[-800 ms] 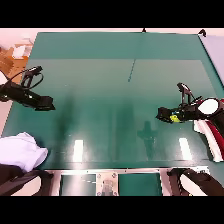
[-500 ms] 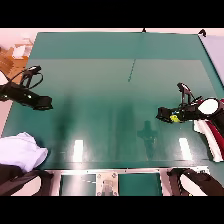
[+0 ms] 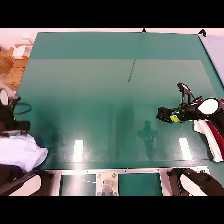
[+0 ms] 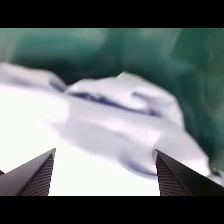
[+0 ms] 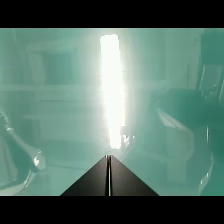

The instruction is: Fold the shirts.

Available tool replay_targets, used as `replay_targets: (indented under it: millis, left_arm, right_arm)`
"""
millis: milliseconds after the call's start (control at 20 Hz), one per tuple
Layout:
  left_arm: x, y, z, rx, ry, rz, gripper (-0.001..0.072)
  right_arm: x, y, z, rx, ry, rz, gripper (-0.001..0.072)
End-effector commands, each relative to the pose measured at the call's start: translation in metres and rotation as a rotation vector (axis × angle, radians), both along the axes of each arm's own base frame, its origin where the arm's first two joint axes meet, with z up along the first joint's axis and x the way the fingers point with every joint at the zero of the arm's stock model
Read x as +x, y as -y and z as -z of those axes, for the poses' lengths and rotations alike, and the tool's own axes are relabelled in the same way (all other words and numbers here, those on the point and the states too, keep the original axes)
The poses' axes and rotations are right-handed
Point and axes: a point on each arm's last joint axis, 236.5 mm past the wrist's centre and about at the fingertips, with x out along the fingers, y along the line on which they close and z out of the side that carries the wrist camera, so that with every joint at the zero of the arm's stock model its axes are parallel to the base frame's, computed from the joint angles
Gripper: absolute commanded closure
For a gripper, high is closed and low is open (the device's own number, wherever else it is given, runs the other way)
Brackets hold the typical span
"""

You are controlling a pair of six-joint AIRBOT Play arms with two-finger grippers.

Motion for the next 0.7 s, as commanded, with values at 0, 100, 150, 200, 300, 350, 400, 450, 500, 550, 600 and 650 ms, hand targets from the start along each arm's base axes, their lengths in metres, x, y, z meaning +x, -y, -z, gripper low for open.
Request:
replay_targets:
  millis: [0,100,150,200,300,350,400,450,500,550,600,650]
  left_arm:
    - [-0.030,-0.015,0.035,0.025,-0.027,-0.050,-0.0013]
    - [-0.030,-0.016,0.045,0.018,-0.004,-0.049,0.0173]
    - [-0.029,-0.016,0.045,0.012,-0.004,-0.025,0.0611]
    - [-0.028,-0.016,0.045,0.001,-0.008,0.011,0.0679]
    - [-0.016,-0.018,0.036,0.000,0.015,0.023,0.0680]
    - [0.000,-0.016,0.025,-0.015,0.057,0.023,0.0680]
    - [0.021,-0.007,0.010,-0.053,0.111,0.037,0.0681]
    - [0.047,0.008,-0.009,-0.100,0.179,0.063,0.0681]
    - [0.076,0.030,-0.031,-0.152,0.260,0.097,0.0681]
    - [0.108,0.063,-0.059,-0.217,0.358,0.152,0.0681]
    - [0.137,0.105,-0.090,-0.293,0.461,0.234,0.0681]
    - [0.158,0.147,-0.117,-0.356,0.553,0.335,0.0681]
  right_arm:
    - [0.000,0.000,0.000,0.000,0.000,-0.001,0.0697]
    - [0.000,0.000,0.000,0.000,0.000,-0.001,0.0697]
    - [0.000,0.000,0.000,0.000,0.000,-0.001,0.0697]
    - [0.000,0.000,0.000,0.000,0.000,-0.001,0.0697]
    - [0.000,0.000,0.000,0.000,0.000,-0.001,0.0697]
    - [0.000,0.000,0.000,0.000,0.000,-0.001,0.0697]
    - [0.000,0.000,0.000,0.000,0.000,-0.001,0.0697]
    - [0.000,0.000,0.000,0.000,0.000,-0.001,0.0697]
    - [0.000,0.000,0.000,0.000,0.000,-0.001,0.0697]
    - [0.000,0.000,0.000,0.000,0.000,-0.001,0.0697]
    - [0.000,0.000,0.000,0.000,0.000,-0.001,0.0697]
    - [0.000,0.000,0.000,0.000,0.000,-0.001,0.0698]
